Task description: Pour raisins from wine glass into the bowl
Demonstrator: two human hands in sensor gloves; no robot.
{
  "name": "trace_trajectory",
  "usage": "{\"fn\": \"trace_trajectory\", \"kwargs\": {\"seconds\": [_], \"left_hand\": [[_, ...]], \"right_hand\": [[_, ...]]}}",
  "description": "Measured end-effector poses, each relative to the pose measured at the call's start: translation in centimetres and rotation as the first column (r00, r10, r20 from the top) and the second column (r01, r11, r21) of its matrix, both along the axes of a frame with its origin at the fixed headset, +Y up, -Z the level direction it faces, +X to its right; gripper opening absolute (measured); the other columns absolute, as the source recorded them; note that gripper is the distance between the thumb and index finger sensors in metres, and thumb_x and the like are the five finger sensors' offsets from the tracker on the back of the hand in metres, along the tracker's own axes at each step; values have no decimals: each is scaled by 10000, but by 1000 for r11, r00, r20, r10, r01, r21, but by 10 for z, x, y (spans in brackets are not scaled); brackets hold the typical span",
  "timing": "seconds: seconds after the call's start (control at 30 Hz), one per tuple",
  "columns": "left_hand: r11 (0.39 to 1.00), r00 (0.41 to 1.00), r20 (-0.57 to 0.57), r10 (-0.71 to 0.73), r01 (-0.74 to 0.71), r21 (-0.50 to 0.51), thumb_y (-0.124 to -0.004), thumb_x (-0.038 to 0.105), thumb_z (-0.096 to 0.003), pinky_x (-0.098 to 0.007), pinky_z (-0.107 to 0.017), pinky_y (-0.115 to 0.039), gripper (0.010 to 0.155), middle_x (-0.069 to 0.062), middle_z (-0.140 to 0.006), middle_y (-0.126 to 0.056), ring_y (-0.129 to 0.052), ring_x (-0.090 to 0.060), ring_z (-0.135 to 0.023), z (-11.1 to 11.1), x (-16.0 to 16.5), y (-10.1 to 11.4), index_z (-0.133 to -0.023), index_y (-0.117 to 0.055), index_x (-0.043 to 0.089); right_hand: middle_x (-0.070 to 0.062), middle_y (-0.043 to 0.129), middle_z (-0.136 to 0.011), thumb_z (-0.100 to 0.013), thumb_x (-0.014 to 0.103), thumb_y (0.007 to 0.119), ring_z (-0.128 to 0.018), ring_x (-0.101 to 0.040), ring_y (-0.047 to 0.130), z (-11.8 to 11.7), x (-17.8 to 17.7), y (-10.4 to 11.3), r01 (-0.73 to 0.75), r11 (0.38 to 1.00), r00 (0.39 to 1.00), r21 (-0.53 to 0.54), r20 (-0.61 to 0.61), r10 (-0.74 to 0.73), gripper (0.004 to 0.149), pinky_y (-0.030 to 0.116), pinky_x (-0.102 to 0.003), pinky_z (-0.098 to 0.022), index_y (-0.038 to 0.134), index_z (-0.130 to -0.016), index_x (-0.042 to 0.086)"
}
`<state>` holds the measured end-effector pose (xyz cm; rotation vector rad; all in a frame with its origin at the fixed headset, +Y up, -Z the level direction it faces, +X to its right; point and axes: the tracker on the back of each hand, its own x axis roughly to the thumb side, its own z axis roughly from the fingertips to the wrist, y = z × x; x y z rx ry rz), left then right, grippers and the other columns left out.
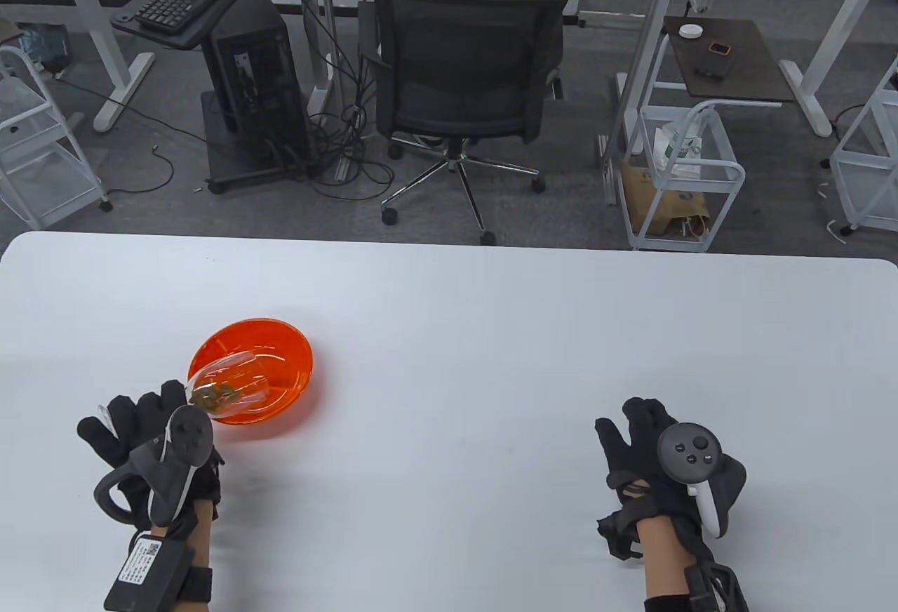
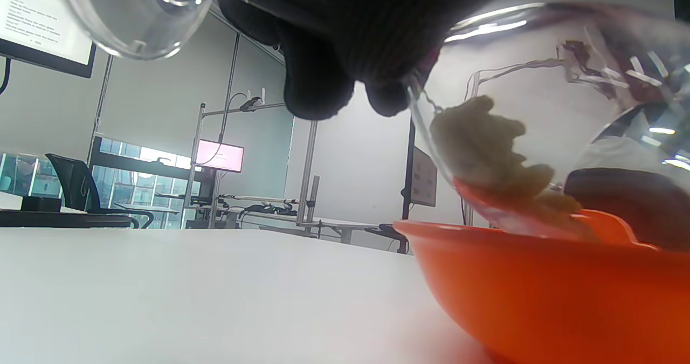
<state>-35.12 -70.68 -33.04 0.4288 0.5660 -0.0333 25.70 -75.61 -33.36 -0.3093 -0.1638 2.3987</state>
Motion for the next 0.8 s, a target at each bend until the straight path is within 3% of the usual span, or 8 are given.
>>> {"fn": "trace_trajectory", "kwargs": {"seconds": [0.8], "left_hand": [[997,997,-4,-75,75,-10,-852,185,-459,-572,-706,-69,481,-66,-960,-921,-567,-311,-1008,-1,6,2,-924,-896,300]], "right_hand": [[-264,445,-1160,-509,563,722,-997,-637,398,0,-1,0,-2,1000,1000,-4,-5,2,726,195,-757,-689,566,-1055,112]]}}
